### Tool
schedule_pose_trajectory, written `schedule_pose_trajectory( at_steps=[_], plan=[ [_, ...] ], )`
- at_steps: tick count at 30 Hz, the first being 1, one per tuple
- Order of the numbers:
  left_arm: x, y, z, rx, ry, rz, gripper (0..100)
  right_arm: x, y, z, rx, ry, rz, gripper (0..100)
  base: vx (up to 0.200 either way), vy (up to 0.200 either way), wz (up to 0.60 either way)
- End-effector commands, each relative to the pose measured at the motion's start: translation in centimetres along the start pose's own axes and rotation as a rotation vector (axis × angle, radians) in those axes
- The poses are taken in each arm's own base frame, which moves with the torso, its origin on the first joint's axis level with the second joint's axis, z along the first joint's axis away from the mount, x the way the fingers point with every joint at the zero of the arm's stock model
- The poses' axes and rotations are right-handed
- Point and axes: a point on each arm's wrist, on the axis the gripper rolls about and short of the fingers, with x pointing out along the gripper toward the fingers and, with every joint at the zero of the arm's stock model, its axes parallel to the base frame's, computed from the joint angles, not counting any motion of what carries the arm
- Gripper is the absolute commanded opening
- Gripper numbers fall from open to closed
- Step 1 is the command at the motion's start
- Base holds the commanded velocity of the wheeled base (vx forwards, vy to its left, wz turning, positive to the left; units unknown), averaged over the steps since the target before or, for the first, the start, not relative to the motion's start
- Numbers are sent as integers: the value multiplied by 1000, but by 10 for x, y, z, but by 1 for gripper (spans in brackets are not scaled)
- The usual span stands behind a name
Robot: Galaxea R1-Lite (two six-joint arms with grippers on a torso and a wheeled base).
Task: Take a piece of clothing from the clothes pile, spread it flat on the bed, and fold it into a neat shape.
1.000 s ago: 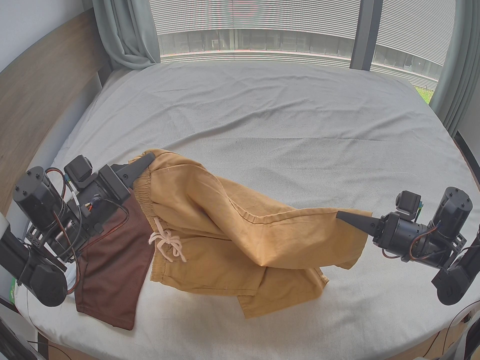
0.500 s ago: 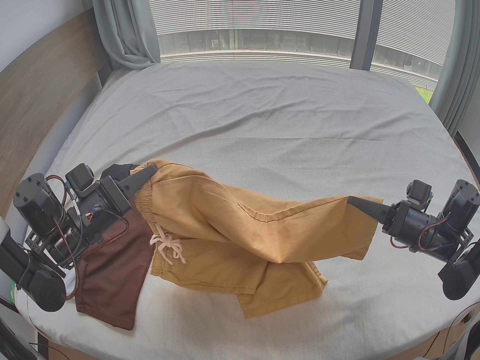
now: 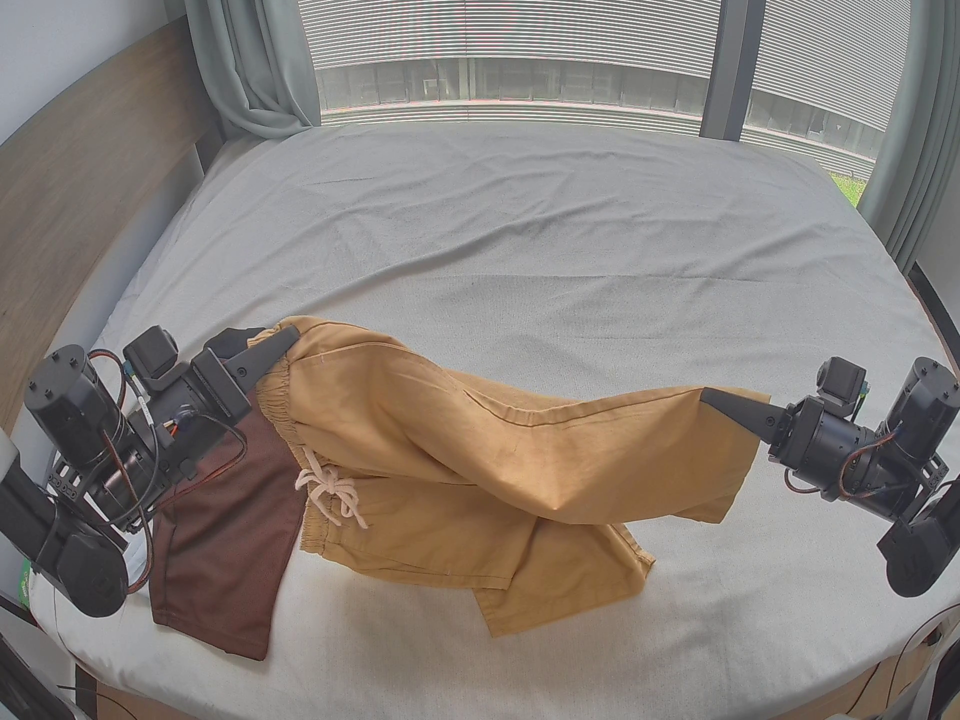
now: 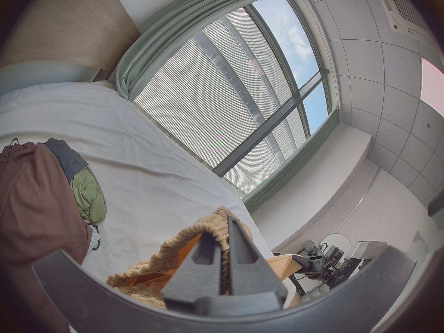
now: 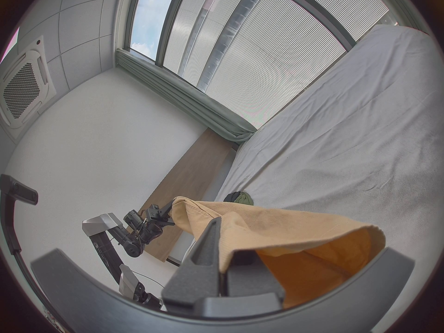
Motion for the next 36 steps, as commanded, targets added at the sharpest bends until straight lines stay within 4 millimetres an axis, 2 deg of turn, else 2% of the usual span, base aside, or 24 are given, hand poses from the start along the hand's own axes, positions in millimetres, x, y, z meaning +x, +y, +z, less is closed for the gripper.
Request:
schedule_pose_trajectory(
  at_steps=[1,11,26,36],
  plan=[
    [2,4,-2,-1,5,11,0,-1,-3,0,4,-1,-11,0,0,0,0],
    [6,12,-6,-10,22,30,0,-3,-13,5,7,-20,-44,0,0,0,0],
    [9,16,-8,-11,24,37,0,-5,-18,13,-5,-49,-59,0,0,0,0],
    [12,26,-8,-7,20,65,0,-7,-22,16,-8,-65,-74,0,0,0,0]
  ],
)
